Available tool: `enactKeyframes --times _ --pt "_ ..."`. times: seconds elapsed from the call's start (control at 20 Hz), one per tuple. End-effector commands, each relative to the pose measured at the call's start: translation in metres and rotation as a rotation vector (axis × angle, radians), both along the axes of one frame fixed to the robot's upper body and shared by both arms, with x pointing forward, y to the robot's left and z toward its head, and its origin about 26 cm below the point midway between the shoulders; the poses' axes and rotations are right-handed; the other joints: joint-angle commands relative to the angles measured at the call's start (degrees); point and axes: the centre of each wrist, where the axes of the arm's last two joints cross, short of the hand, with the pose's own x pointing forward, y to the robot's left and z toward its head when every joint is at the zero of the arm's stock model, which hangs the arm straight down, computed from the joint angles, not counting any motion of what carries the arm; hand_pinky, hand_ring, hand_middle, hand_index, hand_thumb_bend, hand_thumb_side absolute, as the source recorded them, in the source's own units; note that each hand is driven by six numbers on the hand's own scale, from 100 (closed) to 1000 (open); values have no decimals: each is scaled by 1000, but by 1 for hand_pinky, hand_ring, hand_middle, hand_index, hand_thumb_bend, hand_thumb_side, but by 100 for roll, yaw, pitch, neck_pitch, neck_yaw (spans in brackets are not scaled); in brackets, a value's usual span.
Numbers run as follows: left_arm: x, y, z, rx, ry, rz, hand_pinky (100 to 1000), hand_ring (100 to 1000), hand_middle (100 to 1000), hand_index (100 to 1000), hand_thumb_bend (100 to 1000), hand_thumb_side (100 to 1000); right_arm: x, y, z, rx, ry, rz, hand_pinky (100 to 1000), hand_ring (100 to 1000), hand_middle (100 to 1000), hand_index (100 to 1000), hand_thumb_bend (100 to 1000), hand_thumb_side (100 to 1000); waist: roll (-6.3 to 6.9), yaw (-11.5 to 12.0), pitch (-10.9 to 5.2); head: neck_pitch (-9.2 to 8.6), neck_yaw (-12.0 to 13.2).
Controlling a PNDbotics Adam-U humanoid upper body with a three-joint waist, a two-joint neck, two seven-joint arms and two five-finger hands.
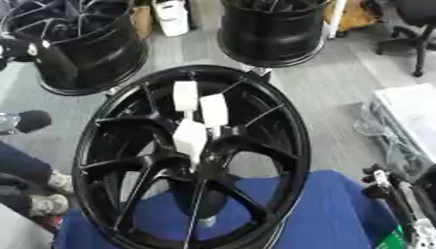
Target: Pull the pin out of the wheel hub.
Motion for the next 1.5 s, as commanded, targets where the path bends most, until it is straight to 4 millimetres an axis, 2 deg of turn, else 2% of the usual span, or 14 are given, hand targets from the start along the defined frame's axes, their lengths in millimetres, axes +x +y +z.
enactKeyframes --times 0.05,0.4,0.75,1.2,1.5 --pt "14 -10 1 77 21 -1 735 669 668 793 506 549 2 -5 7 -29 -14 9 591 545 581 711 100 902 -11 8 -107 -50 25" --pt "49 -48 -14 116 21 -10 734 676 682 796 536 535 2 -5 6 -29 -12 14 591 545 581 711 100 902 -32 -27 -106 -87 82" --pt "71 -80 -23 114 -38 -6 753 707 716 813 532 482 3 -1 7 -29 -13 30 590 545 581 710 100 900 -27 -81 -118 -90 166" --pt "86 -105 -37 106 -92 29 764 733 758 826 508 389 5 2 7 -28 -14 49 590 545 581 710 100 900 -30 -134 -128 -65 265" --pt "92 -112 -41 107 -121 69 756 728 758 825 493 359 6 5 8 -28 -18 61 590 545 580 710 100 899 -31 -168 -100 -72 302"
